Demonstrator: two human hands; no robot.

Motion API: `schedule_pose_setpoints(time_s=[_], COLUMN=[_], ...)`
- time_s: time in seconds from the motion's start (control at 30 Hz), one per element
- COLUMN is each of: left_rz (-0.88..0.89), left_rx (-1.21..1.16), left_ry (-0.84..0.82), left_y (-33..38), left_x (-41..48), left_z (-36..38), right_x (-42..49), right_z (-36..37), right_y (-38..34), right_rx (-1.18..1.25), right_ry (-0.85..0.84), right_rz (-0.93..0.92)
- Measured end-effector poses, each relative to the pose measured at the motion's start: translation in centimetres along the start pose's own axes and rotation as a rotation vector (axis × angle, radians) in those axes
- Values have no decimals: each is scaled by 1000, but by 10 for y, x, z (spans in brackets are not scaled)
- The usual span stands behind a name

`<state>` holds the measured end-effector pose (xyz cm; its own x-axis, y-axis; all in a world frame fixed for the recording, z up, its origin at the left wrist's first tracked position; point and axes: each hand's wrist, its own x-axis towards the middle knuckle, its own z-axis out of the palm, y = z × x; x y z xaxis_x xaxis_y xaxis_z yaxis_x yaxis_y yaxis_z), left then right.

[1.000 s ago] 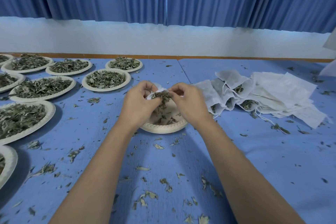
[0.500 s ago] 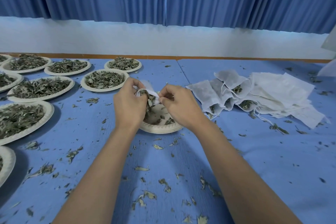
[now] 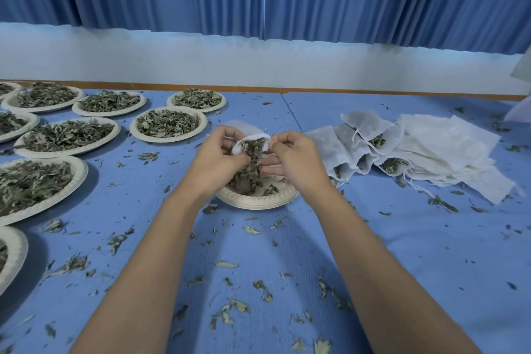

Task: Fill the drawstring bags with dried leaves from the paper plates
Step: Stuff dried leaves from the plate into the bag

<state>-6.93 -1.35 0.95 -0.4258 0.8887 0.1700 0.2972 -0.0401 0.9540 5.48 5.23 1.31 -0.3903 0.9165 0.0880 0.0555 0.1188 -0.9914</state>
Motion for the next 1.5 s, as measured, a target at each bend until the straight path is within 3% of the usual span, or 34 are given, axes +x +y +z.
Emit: schedule_pose_setpoints(time_s=[0.2, 0.47, 0.7, 0.83, 0.93, 1.03, 1.17, 1.37, 1.5], left_rz=[-14, 109, 153, 185, 171, 116, 18, -66, -83], left_rx=[47, 176, 251, 307, 211, 46, -157, -340, -378], left_ry=[-175, 105, 456, 458, 413, 422, 352, 320, 333], left_y=[10, -3, -5, -6, -7, -6, -1, 5, 5], left_x=[-5, -1, -2, -4, -1, 4, 5, 4, 5], left_z=[-1, 11, 7, 9, 7, 3, 2, -4, -4], right_x=[1, -3, -6, -4, -2, -1, -5, 2, 4], right_z=[-3, -2, 1, 1, -3, -8, 3, 5, -3], right_y=[1, -5, -2, 1, 0, -1, 6, 14, 5], right_rx=[27, 18, -530, -588, -563, -673, -814, -991, -888], right_ry=[23, -43, -110, -44, -39, -214, -373, -138, -94], right_rz=[22, 9, -310, -320, -234, -40, -71, -198, -160])
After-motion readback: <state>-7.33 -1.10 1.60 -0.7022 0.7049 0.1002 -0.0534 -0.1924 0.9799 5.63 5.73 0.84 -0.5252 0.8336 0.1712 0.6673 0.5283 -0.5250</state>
